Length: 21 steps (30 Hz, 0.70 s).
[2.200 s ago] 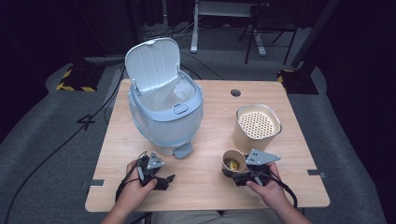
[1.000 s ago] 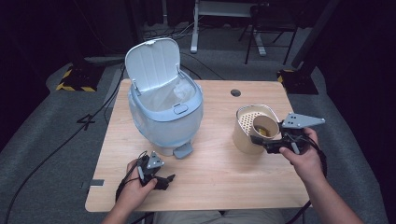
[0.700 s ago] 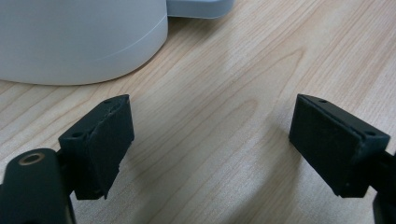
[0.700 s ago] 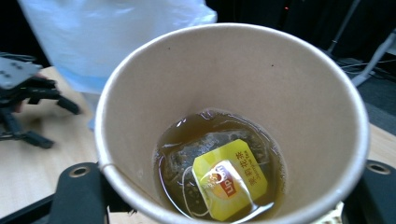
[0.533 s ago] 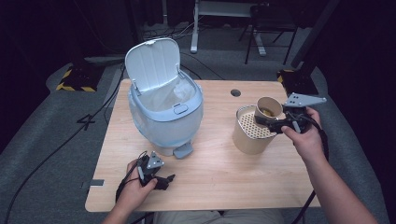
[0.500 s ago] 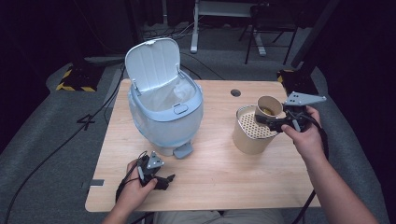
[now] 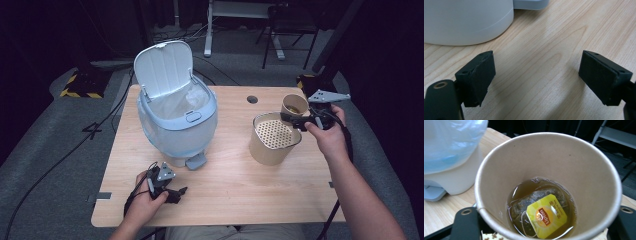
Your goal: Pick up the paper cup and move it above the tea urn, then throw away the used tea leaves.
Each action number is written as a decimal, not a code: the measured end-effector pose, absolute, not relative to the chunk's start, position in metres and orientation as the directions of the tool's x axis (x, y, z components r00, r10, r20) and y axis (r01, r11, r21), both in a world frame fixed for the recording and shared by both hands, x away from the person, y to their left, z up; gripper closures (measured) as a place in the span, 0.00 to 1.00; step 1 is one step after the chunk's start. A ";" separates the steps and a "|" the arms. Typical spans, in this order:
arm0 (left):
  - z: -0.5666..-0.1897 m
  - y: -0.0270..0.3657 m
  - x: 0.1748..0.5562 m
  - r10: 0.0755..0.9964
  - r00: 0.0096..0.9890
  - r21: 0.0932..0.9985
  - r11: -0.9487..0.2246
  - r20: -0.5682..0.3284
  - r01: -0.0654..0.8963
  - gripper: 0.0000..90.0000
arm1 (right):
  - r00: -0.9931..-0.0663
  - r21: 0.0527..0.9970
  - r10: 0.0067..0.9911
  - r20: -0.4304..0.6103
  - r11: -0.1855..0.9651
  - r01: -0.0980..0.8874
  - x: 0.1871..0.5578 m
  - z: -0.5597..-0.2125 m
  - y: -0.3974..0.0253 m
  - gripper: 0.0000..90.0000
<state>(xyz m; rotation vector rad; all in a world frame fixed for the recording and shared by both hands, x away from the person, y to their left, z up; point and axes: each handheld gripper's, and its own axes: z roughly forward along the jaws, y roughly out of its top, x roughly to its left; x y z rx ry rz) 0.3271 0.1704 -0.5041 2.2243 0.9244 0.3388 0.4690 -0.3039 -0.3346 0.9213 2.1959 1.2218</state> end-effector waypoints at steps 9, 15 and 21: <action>-0.504 0.170 0.327 0.701 0.712 0.688 -0.506 -0.023 0.520 0.16 | -0.658 0.850 0.742 -0.125 0.423 0.316 0.465 -0.335 -0.311 0.33; -0.504 0.170 0.327 0.702 0.711 0.689 -0.504 -0.025 0.522 0.16 | -0.637 0.810 0.722 -0.271 0.529 0.254 0.459 -0.334 -0.308 0.33; -0.504 0.170 0.327 0.702 0.712 0.689 -0.506 -0.021 0.519 0.16 | -0.630 0.730 0.646 -0.430 0.660 0.178 0.457 -0.332 -0.304 0.33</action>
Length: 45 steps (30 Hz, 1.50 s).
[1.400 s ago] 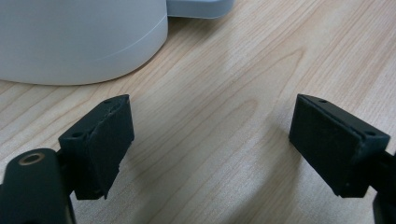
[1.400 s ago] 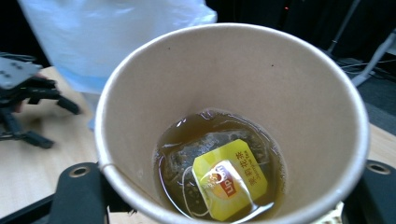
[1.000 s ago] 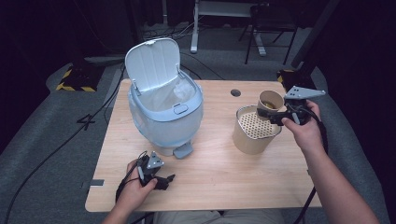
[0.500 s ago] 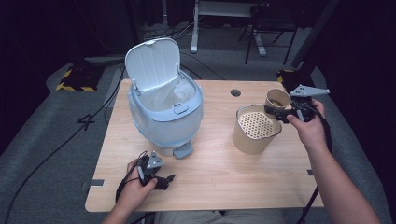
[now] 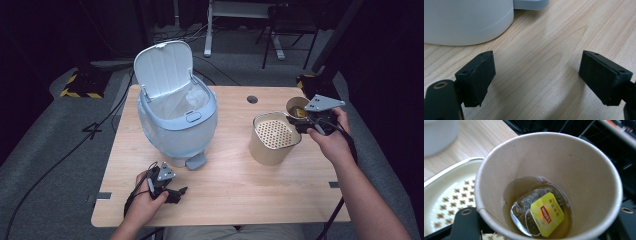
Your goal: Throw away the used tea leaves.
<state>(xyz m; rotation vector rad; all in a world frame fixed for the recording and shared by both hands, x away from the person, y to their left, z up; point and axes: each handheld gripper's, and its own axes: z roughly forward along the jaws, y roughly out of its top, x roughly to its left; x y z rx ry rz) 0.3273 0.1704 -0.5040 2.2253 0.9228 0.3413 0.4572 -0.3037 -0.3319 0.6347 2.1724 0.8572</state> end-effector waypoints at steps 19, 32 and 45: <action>-0.504 0.170 0.327 0.702 0.712 0.688 -0.507 -0.020 0.519 0.16 | -0.468 0.326 0.314 -0.826 0.944 0.059 0.447 -0.340 -0.275 0.33; -0.504 0.170 0.327 0.702 0.712 0.688 -0.507 -0.020 0.519 0.16 | -0.345 0.009 0.019 -0.938 0.999 0.031 0.446 -0.353 -0.262 0.33; -0.504 0.170 0.327 0.702 0.712 0.688 -0.507 -0.020 0.519 0.16 | -0.188 -0.295 -0.284 -0.940 0.955 0.033 0.443 -0.363 -0.256 0.33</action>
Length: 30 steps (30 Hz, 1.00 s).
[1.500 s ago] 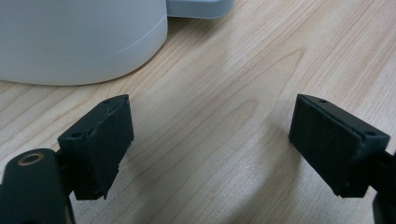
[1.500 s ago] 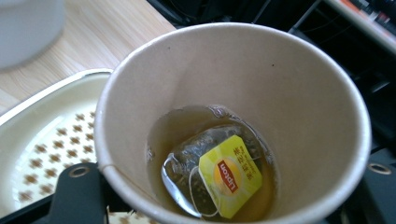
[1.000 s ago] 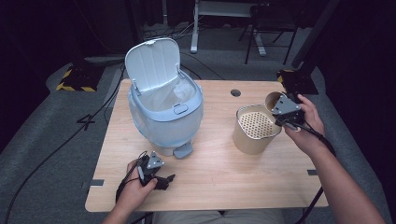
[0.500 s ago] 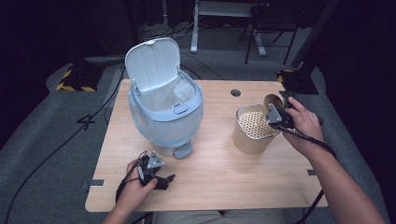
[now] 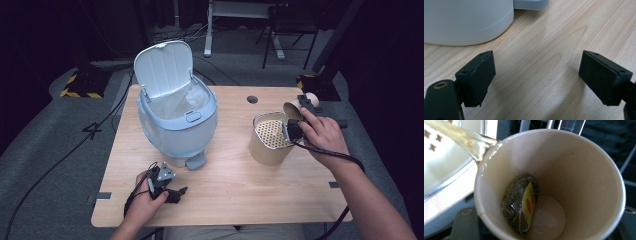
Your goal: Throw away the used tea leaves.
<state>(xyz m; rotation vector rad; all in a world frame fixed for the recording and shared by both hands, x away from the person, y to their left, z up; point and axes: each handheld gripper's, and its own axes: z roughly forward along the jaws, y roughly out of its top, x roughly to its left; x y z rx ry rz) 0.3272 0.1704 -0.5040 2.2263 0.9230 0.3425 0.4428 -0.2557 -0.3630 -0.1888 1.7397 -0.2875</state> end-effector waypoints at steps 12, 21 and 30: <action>-0.504 0.170 0.327 0.702 0.712 0.688 -0.507 -0.020 0.519 0.16 | -0.002 -0.642 -0.645 -0.764 0.761 0.089 0.438 -0.381 -0.243 0.33; -0.504 0.170 0.327 0.702 0.712 0.688 -0.507 -0.020 0.519 0.16 | 0.037 -0.696 -0.702 -0.711 0.711 0.104 0.436 -0.384 -0.237 0.33; -0.504 0.170 0.327 0.702 0.712 0.688 -0.507 -0.020 0.519 0.16 | 0.062 -0.702 -0.710 -0.702 0.704 0.108 0.435 -0.385 -0.237 0.33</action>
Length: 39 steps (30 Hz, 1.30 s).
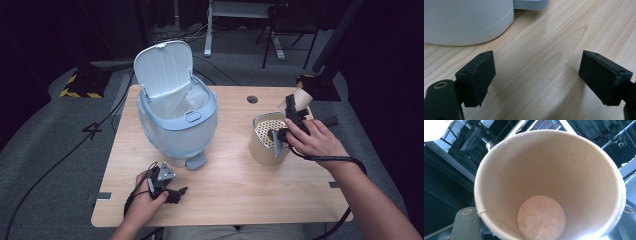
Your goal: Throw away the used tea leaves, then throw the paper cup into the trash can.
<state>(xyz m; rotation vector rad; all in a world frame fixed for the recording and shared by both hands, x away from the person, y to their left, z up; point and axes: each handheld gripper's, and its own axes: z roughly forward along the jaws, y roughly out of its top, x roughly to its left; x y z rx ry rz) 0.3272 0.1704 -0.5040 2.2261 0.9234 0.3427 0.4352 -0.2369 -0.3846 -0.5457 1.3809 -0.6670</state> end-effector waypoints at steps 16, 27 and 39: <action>-0.504 0.170 0.327 0.702 0.712 0.688 -0.507 -0.020 0.519 0.16 | -0.108 -0.371 -0.368 -0.923 0.928 0.011 0.438 -0.372 -0.241 0.32; -0.504 0.168 0.332 0.693 0.721 0.685 -0.515 -0.021 0.515 0.13 | -0.373 0.540 0.571 -0.732 0.819 0.193 0.440 -0.334 -0.277 0.31; -0.504 0.167 0.334 0.690 0.723 0.682 -0.521 -0.018 0.513 0.12 | -0.512 0.892 0.857 -0.056 0.273 0.360 0.442 -0.315 -0.317 0.31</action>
